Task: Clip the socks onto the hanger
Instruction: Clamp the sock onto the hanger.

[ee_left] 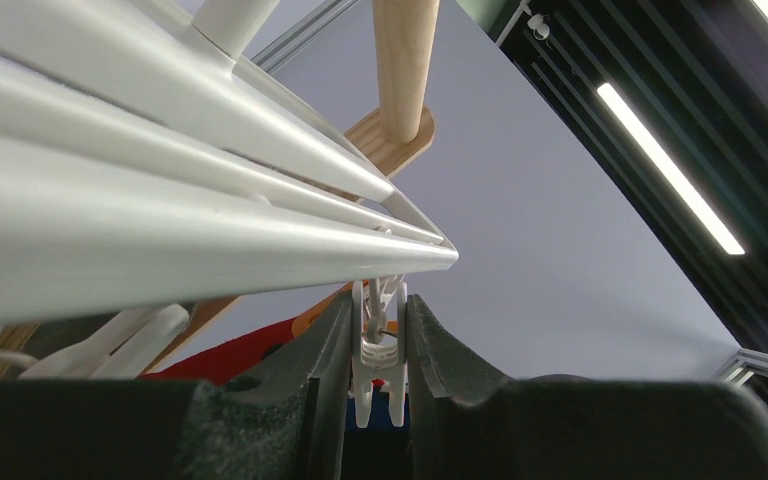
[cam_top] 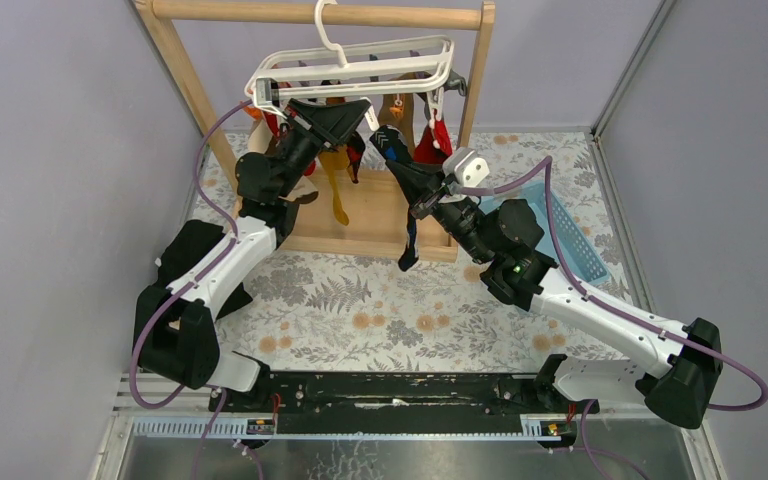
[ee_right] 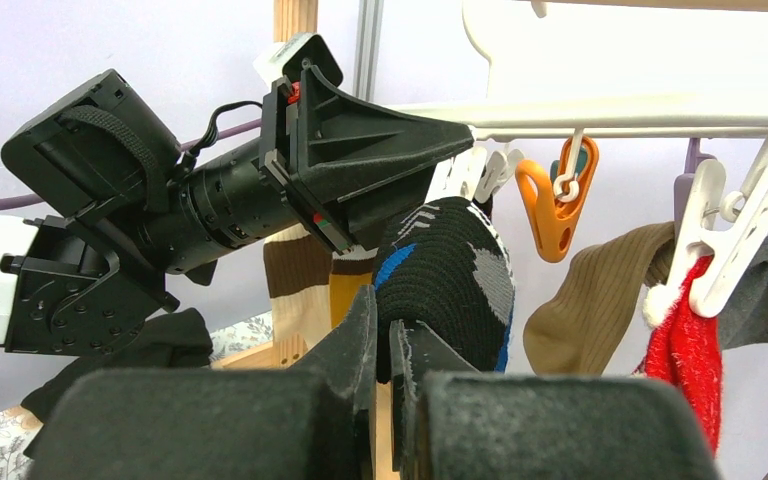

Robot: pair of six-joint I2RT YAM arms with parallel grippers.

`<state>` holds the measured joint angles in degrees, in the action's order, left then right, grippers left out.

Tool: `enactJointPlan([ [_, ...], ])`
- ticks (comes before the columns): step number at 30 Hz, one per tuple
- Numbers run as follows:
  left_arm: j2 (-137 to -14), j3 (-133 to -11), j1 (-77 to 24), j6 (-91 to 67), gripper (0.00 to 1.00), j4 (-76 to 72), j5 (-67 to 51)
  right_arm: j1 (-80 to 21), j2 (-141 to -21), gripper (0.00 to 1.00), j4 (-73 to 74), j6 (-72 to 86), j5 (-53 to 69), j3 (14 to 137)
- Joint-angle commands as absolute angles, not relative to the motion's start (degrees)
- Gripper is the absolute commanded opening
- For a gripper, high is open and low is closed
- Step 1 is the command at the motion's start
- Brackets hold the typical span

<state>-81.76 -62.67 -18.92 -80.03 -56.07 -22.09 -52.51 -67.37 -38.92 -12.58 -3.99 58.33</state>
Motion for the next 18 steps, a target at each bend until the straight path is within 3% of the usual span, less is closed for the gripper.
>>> enactJointPlan([
  [1,-80.0,-63.1,-19.5,-80.1,0.00,-58.5,-24.7,-53.1,-65.4,0.00,-42.2,-11.8,-5.7,59.1],
  [18,-80.1,-63.1,-19.2,-81.3,0.00,-59.7,-25.2,-53.1,-65.3,0.00,-42.8,-11.7,-6.9,57.5],
])
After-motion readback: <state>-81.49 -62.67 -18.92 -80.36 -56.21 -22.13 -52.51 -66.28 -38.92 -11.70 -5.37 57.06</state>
